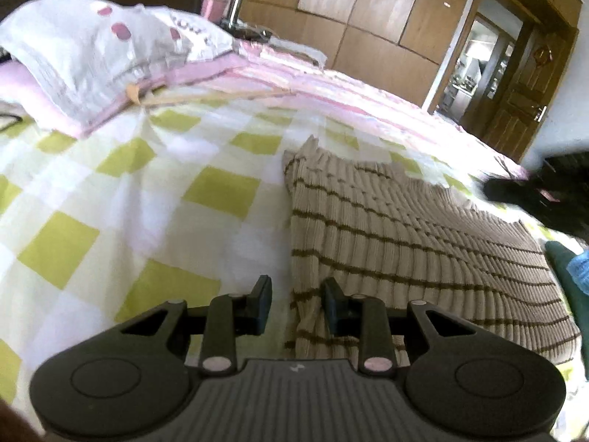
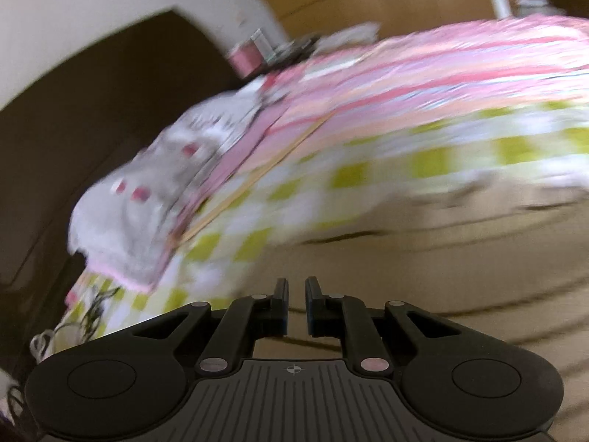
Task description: Fold small clothes
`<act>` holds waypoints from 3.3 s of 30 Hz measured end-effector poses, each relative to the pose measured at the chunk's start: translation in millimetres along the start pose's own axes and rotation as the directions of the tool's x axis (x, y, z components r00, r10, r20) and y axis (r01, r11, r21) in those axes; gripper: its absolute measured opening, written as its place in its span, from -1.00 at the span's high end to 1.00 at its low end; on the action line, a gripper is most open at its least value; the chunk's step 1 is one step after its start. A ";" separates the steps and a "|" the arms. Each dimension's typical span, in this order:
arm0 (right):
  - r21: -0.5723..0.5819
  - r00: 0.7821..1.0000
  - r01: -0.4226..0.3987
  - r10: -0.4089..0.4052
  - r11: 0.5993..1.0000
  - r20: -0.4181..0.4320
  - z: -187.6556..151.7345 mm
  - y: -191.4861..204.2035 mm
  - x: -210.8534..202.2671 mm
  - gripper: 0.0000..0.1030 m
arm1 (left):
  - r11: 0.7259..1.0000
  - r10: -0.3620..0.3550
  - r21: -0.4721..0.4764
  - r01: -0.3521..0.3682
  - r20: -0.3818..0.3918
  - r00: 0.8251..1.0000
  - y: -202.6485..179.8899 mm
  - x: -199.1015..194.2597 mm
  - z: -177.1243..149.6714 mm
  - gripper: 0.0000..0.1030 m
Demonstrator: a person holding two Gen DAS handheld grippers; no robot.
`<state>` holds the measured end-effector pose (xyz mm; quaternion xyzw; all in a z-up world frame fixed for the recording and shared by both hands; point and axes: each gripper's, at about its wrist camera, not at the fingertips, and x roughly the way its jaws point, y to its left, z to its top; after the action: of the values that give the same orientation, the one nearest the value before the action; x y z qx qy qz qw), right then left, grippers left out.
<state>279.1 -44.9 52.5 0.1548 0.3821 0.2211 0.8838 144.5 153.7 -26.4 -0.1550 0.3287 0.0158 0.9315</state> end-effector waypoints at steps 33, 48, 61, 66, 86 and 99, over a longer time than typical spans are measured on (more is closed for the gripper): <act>0.297 0.985 0.084 -0.124 0.951 0.121 -75.3 -205.3 -154.2 0.48 | 0.775 -0.198 0.591 0.225 -0.112 0.974 -237.0 -31.5 -83.0 0.28; 0.330 0.987 -0.016 -0.038 0.944 0.155 -72.5 -215.2 -173.1 0.37 | 0.601 -0.152 0.793 0.101 -0.011 0.988 -284.1 -12.8 -126.9 0.10; 0.344 0.989 -0.033 -0.018 0.938 0.146 -72.7 -219.5 -173.1 0.34 | 0.610 -0.161 0.790 0.056 0.054 0.986 -307.4 11.7 -121.7 0.12; 0.337 0.991 -0.034 -0.013 0.941 0.135 -73.5 -219.1 -172.9 0.26 | 0.710 -0.164 0.696 0.105 0.018 0.986 -290.4 6.6 -94.4 0.54; 0.493 0.994 0.054 -0.096 0.868 0.059 -29.6 -225.1 -92.8 -0.28 | 0.801 -0.274 0.545 0.249 -0.035 0.961 -254.4 -3.5 -70.5 0.64; 0.427 0.995 0.090 -0.104 0.900 0.008 4.2 -227.7 -44.2 -0.22 | 0.814 -0.298 0.514 0.271 -0.031 0.954 -249.7 -3.7 -66.7 0.64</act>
<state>317.3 -262.3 -18.7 0.3280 0.4147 0.0857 0.8445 133.9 -103.5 -3.6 0.0513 0.2702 -0.2075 0.9388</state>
